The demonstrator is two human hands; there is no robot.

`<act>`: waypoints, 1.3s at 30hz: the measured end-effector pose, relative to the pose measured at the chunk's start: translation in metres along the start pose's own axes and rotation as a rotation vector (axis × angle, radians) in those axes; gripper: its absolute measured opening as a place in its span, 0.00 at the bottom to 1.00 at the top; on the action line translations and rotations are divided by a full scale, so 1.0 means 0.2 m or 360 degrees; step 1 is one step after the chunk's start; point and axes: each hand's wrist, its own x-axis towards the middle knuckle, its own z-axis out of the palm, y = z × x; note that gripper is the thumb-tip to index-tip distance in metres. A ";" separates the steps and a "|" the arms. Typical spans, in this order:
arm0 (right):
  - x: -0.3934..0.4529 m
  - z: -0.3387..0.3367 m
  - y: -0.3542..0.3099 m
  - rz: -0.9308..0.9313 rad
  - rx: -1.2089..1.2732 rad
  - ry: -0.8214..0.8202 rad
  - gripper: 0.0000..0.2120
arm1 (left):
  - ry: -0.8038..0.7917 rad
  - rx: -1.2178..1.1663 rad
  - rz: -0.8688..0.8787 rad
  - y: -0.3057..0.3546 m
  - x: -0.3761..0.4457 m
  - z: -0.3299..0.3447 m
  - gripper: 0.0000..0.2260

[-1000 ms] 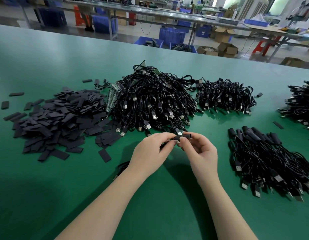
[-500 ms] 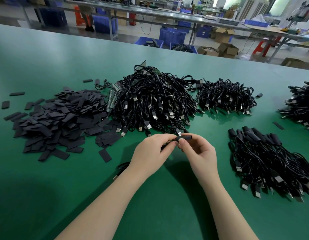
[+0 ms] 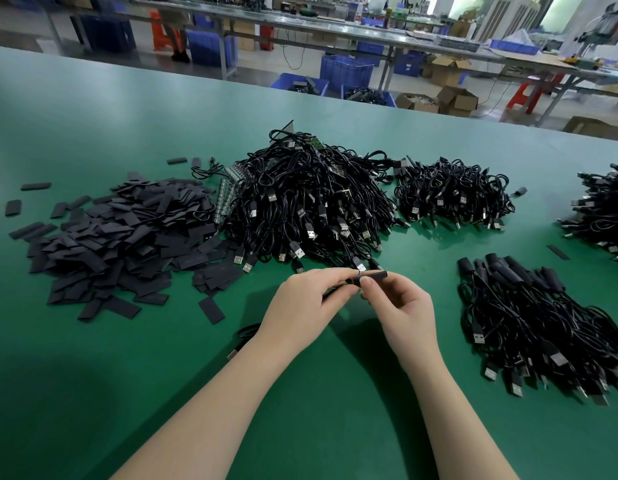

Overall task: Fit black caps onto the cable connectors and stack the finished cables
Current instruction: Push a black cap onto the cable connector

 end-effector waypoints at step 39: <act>0.01 -0.03 0.00 0.0050 -0.0002 -0.0012 0.09 | 0.0000 -0.0099 -0.0063 0.01 0.01 0.01 0.09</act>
